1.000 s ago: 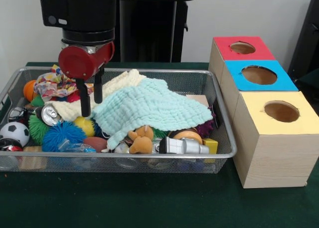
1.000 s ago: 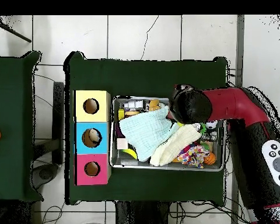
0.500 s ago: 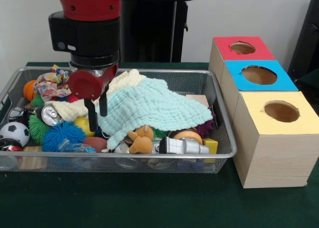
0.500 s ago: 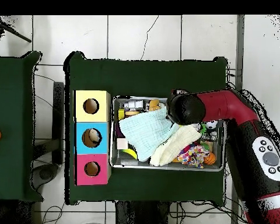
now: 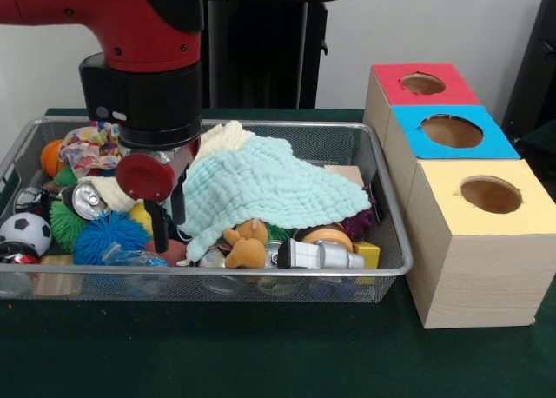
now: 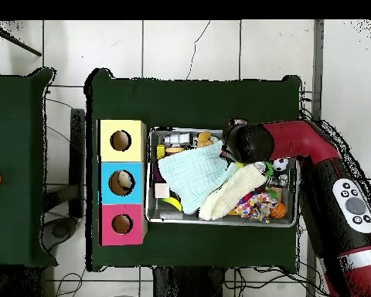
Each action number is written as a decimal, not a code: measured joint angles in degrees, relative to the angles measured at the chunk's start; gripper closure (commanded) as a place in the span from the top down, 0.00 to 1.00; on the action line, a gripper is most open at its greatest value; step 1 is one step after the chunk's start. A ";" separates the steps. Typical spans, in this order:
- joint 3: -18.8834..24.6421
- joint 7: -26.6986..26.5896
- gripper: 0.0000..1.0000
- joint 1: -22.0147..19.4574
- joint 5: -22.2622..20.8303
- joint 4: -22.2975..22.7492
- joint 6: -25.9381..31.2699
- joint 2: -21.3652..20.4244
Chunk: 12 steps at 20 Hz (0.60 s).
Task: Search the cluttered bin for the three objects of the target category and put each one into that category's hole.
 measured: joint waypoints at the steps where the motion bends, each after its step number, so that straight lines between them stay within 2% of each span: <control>1: 0.13 -0.53 1.00 -0.07 -0.01 -0.27 0.00 0.12; 12: 1.40 -9.41 1.00 -0.15 0.01 -3.83 0.17 0.22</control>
